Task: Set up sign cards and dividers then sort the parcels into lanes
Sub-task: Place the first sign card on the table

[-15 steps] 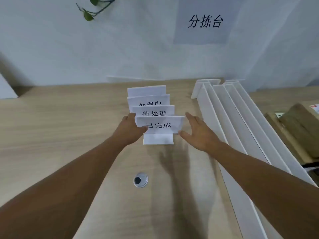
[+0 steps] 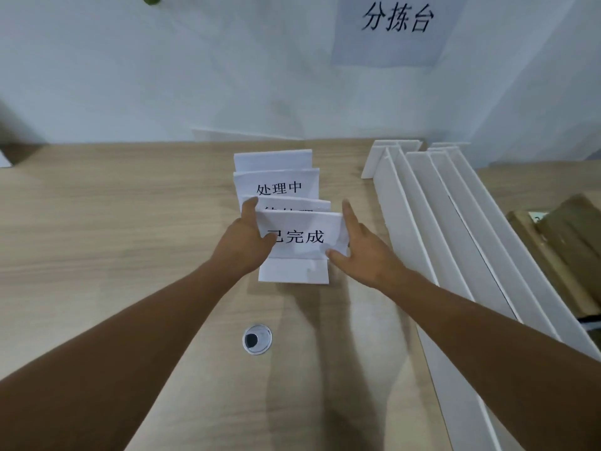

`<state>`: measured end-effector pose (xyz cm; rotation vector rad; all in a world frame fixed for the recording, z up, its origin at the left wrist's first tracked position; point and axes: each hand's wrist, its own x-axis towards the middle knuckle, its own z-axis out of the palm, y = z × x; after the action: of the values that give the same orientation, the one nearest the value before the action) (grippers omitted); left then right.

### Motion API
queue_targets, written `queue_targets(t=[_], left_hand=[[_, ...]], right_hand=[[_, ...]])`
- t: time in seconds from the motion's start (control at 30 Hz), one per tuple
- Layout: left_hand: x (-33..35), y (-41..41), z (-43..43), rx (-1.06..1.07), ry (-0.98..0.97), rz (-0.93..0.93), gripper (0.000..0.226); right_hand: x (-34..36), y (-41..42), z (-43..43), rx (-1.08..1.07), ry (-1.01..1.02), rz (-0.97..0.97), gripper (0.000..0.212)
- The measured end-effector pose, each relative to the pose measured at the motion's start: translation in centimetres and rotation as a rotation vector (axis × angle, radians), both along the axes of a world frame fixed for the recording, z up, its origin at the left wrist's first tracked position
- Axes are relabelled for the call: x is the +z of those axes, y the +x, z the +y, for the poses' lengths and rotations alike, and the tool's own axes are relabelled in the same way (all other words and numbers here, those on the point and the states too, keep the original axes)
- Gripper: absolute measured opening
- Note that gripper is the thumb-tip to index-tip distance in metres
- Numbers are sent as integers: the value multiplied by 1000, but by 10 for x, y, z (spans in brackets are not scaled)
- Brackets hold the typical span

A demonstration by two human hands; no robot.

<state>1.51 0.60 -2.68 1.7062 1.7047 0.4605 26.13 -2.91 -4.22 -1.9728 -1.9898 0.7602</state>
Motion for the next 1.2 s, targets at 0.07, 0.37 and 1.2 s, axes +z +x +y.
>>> queue_targets(t=[0.07,0.37,1.2], left_hand=[[30,-9,-18,-20,31,25,76],[172,-97,-132,31,183,142,71],[318,-630,-577,583,380,375,81]], right_hand=[[30,-2,-16,34,43,22,100],[167,-84,-86,185,256,6,85],[320,-658,-394,715,529,123,72]])
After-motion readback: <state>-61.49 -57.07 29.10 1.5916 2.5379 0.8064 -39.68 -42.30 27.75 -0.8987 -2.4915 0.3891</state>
